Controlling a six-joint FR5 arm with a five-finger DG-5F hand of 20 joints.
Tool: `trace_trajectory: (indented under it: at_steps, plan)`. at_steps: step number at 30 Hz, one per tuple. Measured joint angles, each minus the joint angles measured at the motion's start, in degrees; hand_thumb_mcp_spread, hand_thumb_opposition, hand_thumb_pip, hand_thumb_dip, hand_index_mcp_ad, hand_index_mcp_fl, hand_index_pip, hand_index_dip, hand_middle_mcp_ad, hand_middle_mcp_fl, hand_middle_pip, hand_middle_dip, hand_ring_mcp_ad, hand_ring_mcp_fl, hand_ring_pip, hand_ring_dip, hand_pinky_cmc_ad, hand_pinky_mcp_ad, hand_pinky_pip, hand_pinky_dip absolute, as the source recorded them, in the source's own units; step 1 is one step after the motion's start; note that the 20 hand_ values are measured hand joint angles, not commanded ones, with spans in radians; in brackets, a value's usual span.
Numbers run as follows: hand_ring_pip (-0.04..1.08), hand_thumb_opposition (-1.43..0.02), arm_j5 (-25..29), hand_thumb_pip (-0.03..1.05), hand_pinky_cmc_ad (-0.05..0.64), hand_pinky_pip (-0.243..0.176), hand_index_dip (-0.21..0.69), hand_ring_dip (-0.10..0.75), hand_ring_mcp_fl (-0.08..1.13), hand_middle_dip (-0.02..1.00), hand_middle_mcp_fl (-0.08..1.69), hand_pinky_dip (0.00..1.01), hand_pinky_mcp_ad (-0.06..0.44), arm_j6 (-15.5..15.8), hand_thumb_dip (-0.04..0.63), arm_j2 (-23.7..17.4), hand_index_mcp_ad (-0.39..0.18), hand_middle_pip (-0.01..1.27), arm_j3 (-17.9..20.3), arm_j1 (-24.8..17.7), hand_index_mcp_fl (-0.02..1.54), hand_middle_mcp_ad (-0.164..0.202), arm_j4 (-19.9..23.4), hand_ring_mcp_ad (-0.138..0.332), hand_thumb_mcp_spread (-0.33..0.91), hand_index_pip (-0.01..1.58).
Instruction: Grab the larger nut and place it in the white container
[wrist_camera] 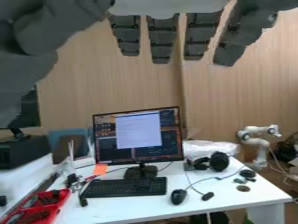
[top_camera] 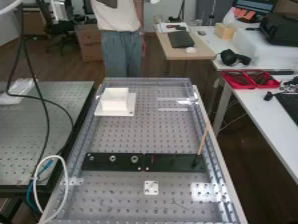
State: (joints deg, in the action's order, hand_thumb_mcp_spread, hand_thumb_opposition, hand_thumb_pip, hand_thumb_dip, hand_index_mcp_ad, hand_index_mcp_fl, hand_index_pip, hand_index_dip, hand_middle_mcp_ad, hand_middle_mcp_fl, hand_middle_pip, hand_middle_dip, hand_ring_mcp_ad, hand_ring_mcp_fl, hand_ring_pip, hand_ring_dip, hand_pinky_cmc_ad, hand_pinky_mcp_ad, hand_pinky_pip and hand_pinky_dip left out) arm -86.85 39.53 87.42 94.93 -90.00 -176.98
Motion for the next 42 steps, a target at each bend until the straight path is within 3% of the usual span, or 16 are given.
trace_trajectory:
  at_steps: [5,9,23,30,33,42]
  plan:
    - [0.07,-0.66,1.18,0.39,0.281,-0.061,-0.003,0.016,0.02,0.10,0.01,0.27,0.232,0.50,0.005,-0.37,-0.054,0.14,0.94,-0.17,0.04,0.070,0.42,0.182,0.16,0.06]
    - [0.09,-0.68,2.97,0.40,0.295,-0.058,0.000,0.016,0.02,0.10,0.01,0.28,0.246,0.51,0.007,-0.92,-0.054,0.14,2.83,-0.39,0.04,0.066,1.43,0.183,0.16,0.07]
    - [0.09,-0.72,13.65,0.42,0.316,-0.075,-0.059,0.016,0.02,0.11,0.01,0.31,0.246,0.04,0.014,-3.89,-0.056,0.16,15.52,-1.51,0.04,0.075,10.30,0.204,0.17,0.07]
    - [0.09,-0.72,15.68,0.41,0.318,-0.075,-0.073,0.016,0.02,0.11,0.01,0.31,0.243,0.48,0.031,-3.47,-0.056,0.16,18.10,-1.20,0.04,0.075,12.43,0.216,0.17,0.07]
    - [0.09,-0.72,16.17,0.46,0.318,-0.075,-0.087,0.016,0.02,0.11,0.01,0.31,0.243,0.54,0.033,-3.17,-0.061,0.16,19.17,-0.96,0.04,0.073,13.73,0.216,0.17,0.08]
    - [0.09,-0.72,18.22,0.46,0.318,-0.075,-0.101,0.016,0.02,0.11,0.01,0.31,0.243,-0.97,0.030,-2.28,-0.056,0.15,21.91,0.25,0.04,0.075,16.92,0.216,0.17,0.08]
